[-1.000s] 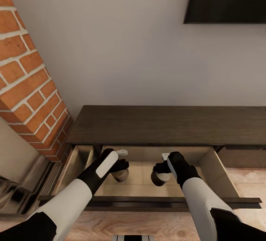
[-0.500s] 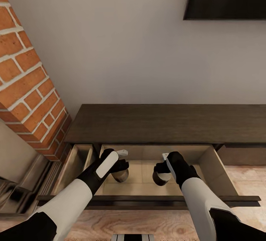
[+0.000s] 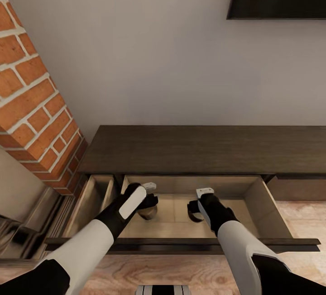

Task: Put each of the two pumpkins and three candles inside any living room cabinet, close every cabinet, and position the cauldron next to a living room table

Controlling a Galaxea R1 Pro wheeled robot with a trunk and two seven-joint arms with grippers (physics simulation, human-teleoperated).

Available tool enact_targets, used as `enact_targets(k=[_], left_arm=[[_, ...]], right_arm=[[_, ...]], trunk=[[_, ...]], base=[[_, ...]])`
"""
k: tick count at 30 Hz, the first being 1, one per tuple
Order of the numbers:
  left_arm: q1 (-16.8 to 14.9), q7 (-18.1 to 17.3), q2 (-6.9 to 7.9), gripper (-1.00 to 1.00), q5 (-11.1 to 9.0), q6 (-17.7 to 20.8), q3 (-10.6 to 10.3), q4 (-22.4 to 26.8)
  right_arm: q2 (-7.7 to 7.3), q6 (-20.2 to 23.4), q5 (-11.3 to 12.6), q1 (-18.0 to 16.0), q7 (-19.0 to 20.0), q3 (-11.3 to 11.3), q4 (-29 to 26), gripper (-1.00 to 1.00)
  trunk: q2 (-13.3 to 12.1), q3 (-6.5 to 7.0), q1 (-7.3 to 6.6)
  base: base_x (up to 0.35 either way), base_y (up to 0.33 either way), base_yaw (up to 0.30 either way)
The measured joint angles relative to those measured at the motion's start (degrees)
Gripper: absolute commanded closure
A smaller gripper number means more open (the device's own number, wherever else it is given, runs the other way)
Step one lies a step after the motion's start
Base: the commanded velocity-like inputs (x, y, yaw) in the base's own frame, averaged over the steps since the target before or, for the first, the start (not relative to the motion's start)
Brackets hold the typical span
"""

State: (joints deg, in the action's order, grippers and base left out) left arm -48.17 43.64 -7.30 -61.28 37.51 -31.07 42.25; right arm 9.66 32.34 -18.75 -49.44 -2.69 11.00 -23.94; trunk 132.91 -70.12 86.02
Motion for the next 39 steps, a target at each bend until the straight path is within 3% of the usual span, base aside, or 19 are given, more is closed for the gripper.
enact_targets(k=[4,6,12,25,35,39], left_arm=[[0.0,0.0,0.0,1.0,-0.2,-1.3,-4.0,-0.1],[0.0,0.0,0.0,1.0,-0.2,-1.4,-4.6,-0.2],[0.0,0.0,-0.94,1.0,-0.2,-5.5,-5.0,-6.0],[0.0,0.0,-1.3,1.0,-0.3,-6.1,-5.0,-6.7],[0.0,0.0,-1.23,1.0,-0.3,-6.1,-5.0,-6.2],[0.0,0.0,-1.23,1.0,-0.3,-6.1,-5.0,-5.8]], right_arm=[[0.0,-0.1,-0.1,0.0,0.1,-0.1,2.1,1.0],[0.0,-0.2,-0.1,0.0,0.1,-0.2,2.4,1.0],[0.04,0.1,0.0,-0.1,-0.2,-0.1,3.9,1.0],[0.09,-0.5,0.0,-0.5,-0.3,-0.1,7.2,1.0],[0.33,-3.7,0.0,-1.0,-0.3,-0.2,7.0,1.0],[0.33,-3.8,0.0,-1.3,-0.3,-0.2,7.0,1.0]], trunk=[[0.0,0.0,0.0],[0.0,0.0,0.0],[0.0,-0.01,0.0],[0.0,0.0,0.0],[0.0,0.0,0.0],[1.6,-0.71,0.87]], base=[[0.0,0.0,0.0],[0.0,0.0,0.0],[0.0,0.0,0.0],[0.0,0.0,0.0],[0.0,0.0,0.0],[0.0,0.0,0.0]])
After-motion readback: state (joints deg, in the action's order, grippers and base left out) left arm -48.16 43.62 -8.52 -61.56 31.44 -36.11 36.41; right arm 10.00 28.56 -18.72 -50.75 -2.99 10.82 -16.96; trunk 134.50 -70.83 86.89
